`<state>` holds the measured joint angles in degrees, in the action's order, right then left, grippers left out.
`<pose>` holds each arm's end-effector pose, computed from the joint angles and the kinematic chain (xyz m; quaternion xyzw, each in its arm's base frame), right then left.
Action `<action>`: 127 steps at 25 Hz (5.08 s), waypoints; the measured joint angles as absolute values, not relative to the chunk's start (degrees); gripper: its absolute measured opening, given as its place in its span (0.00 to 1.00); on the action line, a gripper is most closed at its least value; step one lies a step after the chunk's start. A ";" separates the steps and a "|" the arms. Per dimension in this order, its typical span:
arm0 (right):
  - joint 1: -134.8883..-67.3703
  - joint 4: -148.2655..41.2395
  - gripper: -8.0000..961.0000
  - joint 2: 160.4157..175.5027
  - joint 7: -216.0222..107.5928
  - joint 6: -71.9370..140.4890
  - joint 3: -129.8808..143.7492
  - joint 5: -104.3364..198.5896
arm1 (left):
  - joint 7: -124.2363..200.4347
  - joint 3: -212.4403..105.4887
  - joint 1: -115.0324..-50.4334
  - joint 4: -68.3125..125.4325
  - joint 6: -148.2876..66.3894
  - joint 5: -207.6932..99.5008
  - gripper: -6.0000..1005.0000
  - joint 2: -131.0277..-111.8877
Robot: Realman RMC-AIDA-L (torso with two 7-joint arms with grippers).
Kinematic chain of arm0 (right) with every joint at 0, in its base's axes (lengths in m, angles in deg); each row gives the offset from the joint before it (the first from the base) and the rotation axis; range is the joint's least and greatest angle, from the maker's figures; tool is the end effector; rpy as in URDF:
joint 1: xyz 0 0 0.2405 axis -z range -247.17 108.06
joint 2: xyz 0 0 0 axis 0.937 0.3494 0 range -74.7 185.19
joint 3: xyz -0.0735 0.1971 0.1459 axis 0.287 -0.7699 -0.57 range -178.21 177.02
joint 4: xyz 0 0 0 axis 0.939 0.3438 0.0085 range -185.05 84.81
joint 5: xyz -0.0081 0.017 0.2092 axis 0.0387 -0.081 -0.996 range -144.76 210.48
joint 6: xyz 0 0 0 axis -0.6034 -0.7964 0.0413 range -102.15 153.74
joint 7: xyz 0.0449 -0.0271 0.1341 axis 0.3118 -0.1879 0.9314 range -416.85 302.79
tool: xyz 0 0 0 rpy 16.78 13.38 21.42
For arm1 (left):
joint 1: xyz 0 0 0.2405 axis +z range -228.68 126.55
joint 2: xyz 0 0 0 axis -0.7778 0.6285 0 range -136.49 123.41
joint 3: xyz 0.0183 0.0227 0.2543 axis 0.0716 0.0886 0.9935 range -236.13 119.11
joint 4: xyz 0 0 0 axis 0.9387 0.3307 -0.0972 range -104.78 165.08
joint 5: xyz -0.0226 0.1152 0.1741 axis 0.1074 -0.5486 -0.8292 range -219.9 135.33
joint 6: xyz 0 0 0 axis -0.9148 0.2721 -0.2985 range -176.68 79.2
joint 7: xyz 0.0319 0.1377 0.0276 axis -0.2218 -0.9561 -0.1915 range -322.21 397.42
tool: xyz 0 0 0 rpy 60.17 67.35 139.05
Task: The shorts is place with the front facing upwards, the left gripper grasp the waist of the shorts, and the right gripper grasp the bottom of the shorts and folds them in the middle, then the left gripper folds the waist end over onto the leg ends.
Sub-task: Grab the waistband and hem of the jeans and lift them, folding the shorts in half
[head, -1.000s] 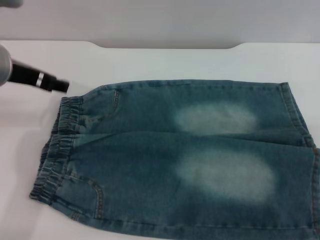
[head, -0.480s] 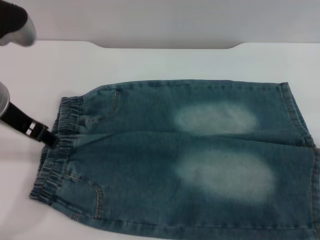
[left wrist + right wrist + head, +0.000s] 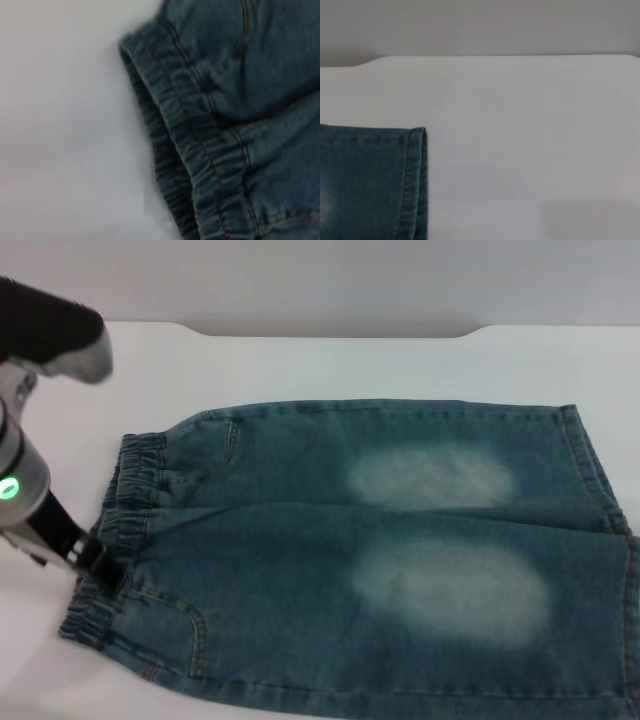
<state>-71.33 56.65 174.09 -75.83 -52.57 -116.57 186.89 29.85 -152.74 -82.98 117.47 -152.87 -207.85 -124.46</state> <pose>0.2911 0.2749 0.1450 -0.7049 0.5249 -0.0568 0.4737 -0.2005 0.3256 0.0338 -0.7824 -0.4699 0.3050 0.2722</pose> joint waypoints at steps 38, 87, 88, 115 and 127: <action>-71.28 54.82 0.64 174.25 -77.86 -51.23 -115.90 186.40 | 31.54 -148.06 -85.01 106.91 -149.50 -207.35 0.83 -124.86; -69.29 64.53 0.64 174.34 -73.55 -64.06 -112.20 184.05 | 32.66 -146.18 -85.19 112.59 -152.55 -207.79 0.03 -124.51; -69.25 64.69 0.64 174.33 -73.18 -64.64 -111.57 184.04 | 32.66 -145.97 -85.31 112.58 -152.52 -207.79 0.03 -124.54; -65.60 59.38 0.64 174.13 -66.35 -65.66 -98.63 179.64 | 32.47 -145.08 -86.93 111.28 -151.06 -207.78 0.05 -124.60; -63.64 61.65 0.62 174.40 -65.54 -65.85 -95.69 183.13 | 32.57 -145.08 -87.33 110.65 -150.53 -207.78 0.06 -124.75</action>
